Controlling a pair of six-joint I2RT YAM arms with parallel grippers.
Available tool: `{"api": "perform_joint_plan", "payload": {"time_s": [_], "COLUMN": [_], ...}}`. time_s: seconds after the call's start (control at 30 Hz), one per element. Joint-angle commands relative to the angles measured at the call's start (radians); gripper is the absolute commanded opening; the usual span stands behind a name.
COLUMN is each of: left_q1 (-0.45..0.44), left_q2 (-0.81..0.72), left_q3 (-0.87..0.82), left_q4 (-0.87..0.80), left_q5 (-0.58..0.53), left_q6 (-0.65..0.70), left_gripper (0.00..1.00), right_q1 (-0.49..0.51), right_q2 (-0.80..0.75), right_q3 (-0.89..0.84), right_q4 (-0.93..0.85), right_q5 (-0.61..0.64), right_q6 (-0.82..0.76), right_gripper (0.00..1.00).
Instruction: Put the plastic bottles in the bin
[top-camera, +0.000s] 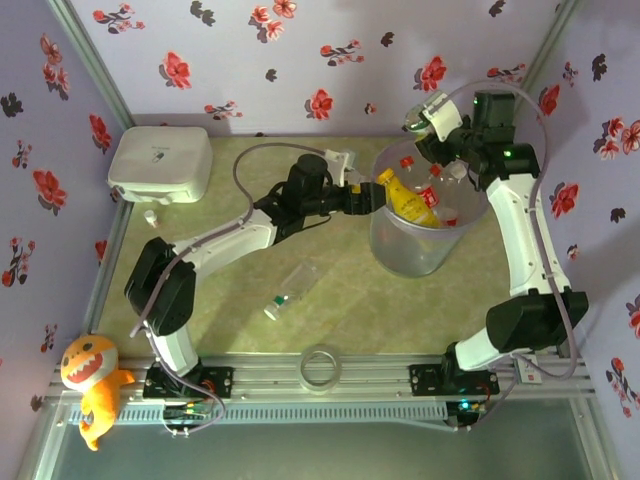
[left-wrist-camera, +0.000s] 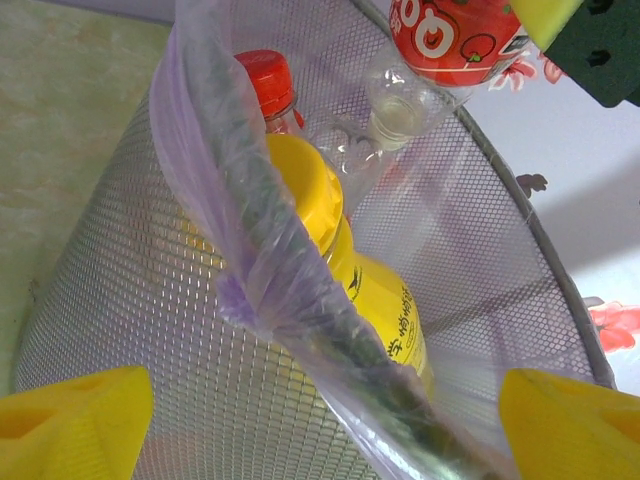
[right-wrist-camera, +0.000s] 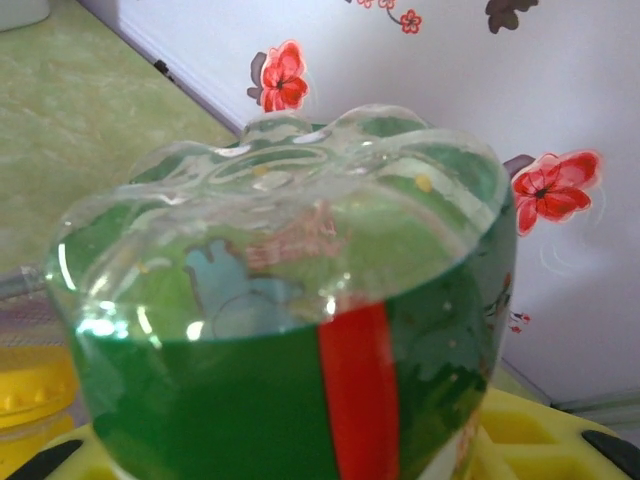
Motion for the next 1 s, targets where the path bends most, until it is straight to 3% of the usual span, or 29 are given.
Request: {"api": "perform_joint_plan", "payload": {"time_s": [0.0,0.23,0.47,0.6,0.7,0.77,0.8,0.97], "left_q1": [-0.007,-0.007,-0.008,-0.008,-0.008,-0.008,-0.008,-0.01], "left_q2": [0.031,0.042,0.042,0.041,0.039,0.041,0.043,0.049], "left_q3": [0.023,0.029,0.031,0.031,0.032,0.035,0.036,0.04], "left_q4": [-0.041,-0.041,-0.038,-0.041,-0.045,-0.044,-0.044,-0.042], "left_q5": [0.004,0.004,0.003,0.003,0.001,0.003,0.002,0.003], "left_q6": [0.007,-0.001,-0.008,-0.008,-0.006,-0.006,-0.006,-0.01], "left_gripper": [0.89,0.88,0.87,0.87,0.87,0.87,0.87,0.87], "right_q1": [0.008,0.057,0.069,0.074,0.075,0.076,0.077,0.076], "right_q2": [0.029,0.015,0.047,0.072,0.049,0.023,0.011,-0.047], "right_q3": [-0.022,-0.017,0.006,0.005,0.004,0.008,0.014,0.021], "right_q4": [-0.14,-0.2,-0.24,-0.255,-0.222,-0.194,-0.188,-0.14], "right_q5": [0.019,0.214,0.283,0.322,0.296,0.27,0.255,0.24], "right_q6": [-0.038,-0.091,-0.069,-0.053,-0.036,-0.023,-0.016,0.052], "right_gripper": [0.45,0.48,0.57,0.71,0.9,0.93,0.99,0.98]}}
